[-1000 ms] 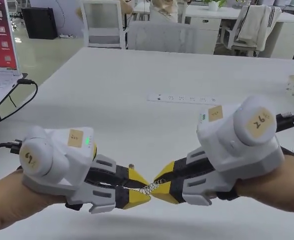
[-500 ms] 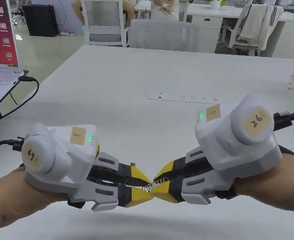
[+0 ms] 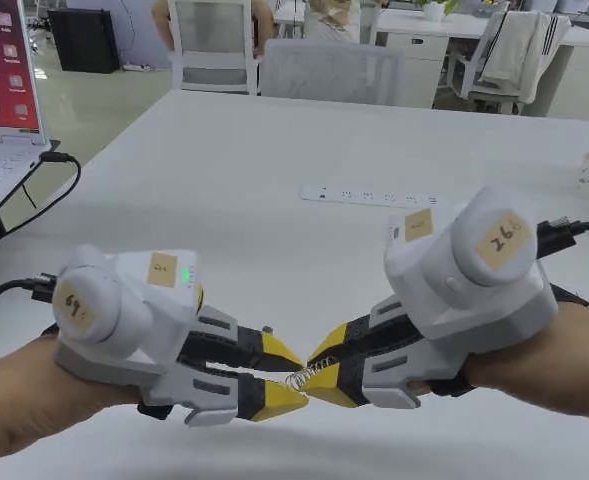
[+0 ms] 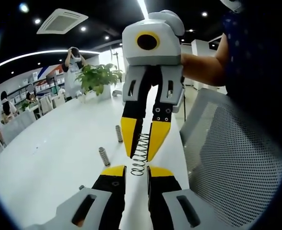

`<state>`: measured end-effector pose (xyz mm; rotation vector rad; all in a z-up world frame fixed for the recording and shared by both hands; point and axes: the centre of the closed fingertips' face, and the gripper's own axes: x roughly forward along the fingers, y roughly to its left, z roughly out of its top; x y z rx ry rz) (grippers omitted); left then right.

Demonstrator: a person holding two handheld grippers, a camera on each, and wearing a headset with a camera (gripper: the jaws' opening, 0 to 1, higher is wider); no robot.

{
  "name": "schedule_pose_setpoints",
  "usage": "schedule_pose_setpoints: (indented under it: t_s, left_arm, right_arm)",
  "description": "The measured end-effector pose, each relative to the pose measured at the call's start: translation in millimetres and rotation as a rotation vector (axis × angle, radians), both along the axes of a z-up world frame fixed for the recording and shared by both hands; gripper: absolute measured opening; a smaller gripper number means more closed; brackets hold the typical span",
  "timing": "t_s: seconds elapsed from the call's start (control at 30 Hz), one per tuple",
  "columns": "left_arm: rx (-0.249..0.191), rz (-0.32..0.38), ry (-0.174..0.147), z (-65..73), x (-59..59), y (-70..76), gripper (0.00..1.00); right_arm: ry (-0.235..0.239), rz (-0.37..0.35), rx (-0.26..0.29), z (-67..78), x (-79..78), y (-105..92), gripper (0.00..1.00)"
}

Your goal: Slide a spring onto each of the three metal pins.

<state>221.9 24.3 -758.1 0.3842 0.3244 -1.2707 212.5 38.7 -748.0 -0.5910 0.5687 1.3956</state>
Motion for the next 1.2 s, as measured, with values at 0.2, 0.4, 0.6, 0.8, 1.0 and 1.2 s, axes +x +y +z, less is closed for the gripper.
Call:
schedule_pose_setpoints:
  t_s: [0.2,0.4,0.6,0.8,1.0,1.2]
  left_arm:
    - [0.005,0.009,0.018,-2.2,0.4,1.4,0.15]
    - [-0.002,0.024,0.055,-2.7,0.1,2.8,0.22]
    - [0.002,0.033,0.074,-3.3,-1.8,4.8,0.27]
    - [0.001,0.046,0.085,-1.7,-1.8,8.6,0.32]
    - [0.0,0.066,0.104,-2.2,-1.6,15.9,0.37]
    - [-0.002,0.089,0.111,-2.1,-1.5,22.1,0.41]
  right_arm:
    - [-0.008,0.001,-0.012,-0.5,3.1,-3.2,0.09]
    - [-0.012,0.002,-0.024,-1.8,4.0,-5.4,0.09]
    - [-0.006,-0.006,-0.031,-2.3,5.4,-6.4,0.09]
    - [-0.004,-0.008,-0.031,-1.6,6.0,-6.8,0.09]
    - [-0.002,-0.008,-0.039,-3.8,6.6,-8.2,0.09]
    - [-0.001,-0.007,-0.045,-5.5,8.0,-8.7,0.09]
